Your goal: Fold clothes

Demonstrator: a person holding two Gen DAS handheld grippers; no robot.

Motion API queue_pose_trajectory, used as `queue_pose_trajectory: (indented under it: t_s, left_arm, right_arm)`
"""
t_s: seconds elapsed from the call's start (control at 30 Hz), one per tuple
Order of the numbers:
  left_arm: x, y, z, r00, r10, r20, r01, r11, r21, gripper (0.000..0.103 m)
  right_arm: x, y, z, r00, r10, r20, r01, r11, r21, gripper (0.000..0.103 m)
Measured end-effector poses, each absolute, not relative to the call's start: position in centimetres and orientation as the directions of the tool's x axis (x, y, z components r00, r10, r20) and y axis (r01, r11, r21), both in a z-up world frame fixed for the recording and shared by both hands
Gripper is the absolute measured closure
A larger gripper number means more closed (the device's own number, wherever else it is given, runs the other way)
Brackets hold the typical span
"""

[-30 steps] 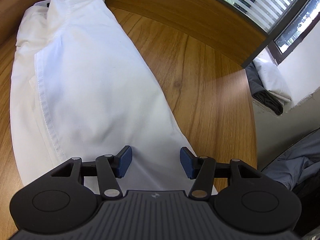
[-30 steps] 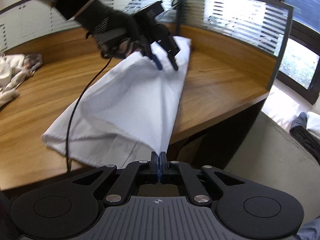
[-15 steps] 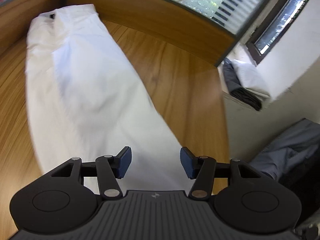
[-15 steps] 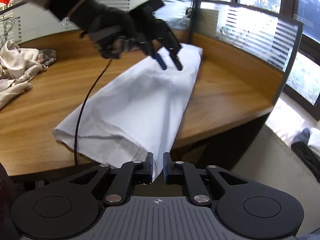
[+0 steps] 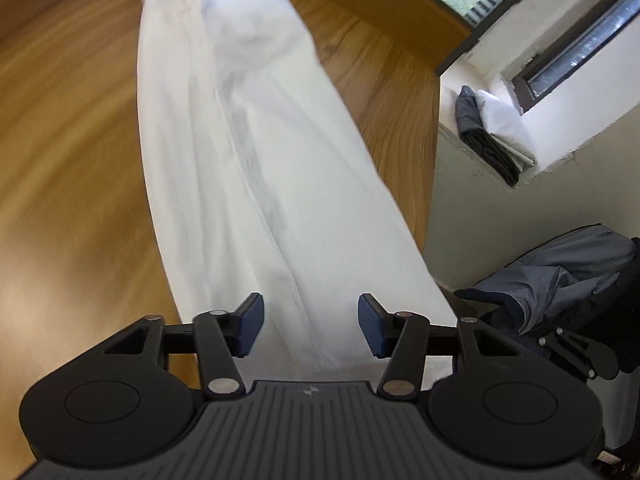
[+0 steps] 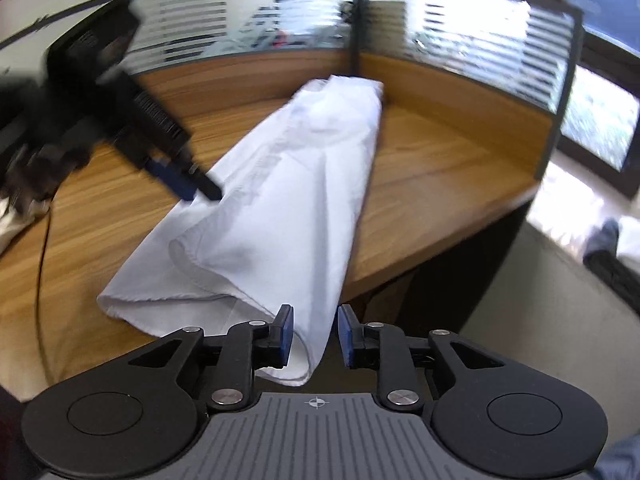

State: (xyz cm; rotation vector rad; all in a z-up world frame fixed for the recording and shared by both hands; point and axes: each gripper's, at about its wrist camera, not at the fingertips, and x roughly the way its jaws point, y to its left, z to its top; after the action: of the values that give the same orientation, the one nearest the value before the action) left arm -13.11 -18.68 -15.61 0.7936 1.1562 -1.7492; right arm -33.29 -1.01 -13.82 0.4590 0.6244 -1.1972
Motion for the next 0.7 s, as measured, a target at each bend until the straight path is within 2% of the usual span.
queue_pose_trajectory:
  t_s: [0.03,0.07,0.1,0.33,0.57,0.7]
  left_arm:
    - [-13.4,-18.4,-16.1,-0.401,-0.311,-0.862,0.915,-0.185,-0.359,0.071]
    - [-13.6,-18.1,-16.5,-0.387,-0.309,-0.869,0.921,-0.179,-0.346,0.097]
    - [-13.5,-17.9,-16.7,-0.380,-0.309,-0.872,0.924,-0.171,-0.342,0.102]
    - [-11.7,-17.1,-15.5,-0.359,-0.329,-0.873,0.933,-0.137,-0.332,0.102]
    - [-10.7,-17.0,-17.2,-0.352,-0.316,-0.881,0.936,-0.090,-0.341,0.101]
    - [-10.5,-16.6,-17.6,-0.339,-0.324,-0.883,0.940,-0.098,-0.326,0.093]
  right_arm:
    - [-33.5,-1.1,-13.8,0.233,-0.709,-0.666,0.955,0.296,0.018,0.076]
    - [-33.6,-1.2,-13.7,0.232,-0.707,-0.667,0.958,0.285,0.032,0.076]
    - [-33.8,-1.4,-13.7,0.232,-0.707,-0.668,0.960,0.277,0.041,0.076]
    - [-33.0,-3.1,-12.8,0.265,-0.713,-0.649,0.945,0.325,0.030,0.075]
    - [-31.3,-7.5,-14.5,0.292,-0.696,-0.656,0.924,0.383,0.005,0.075]
    - [-30.3,-8.8,-16.7,0.293,-0.648,-0.703,0.898,0.439,-0.032,0.075]
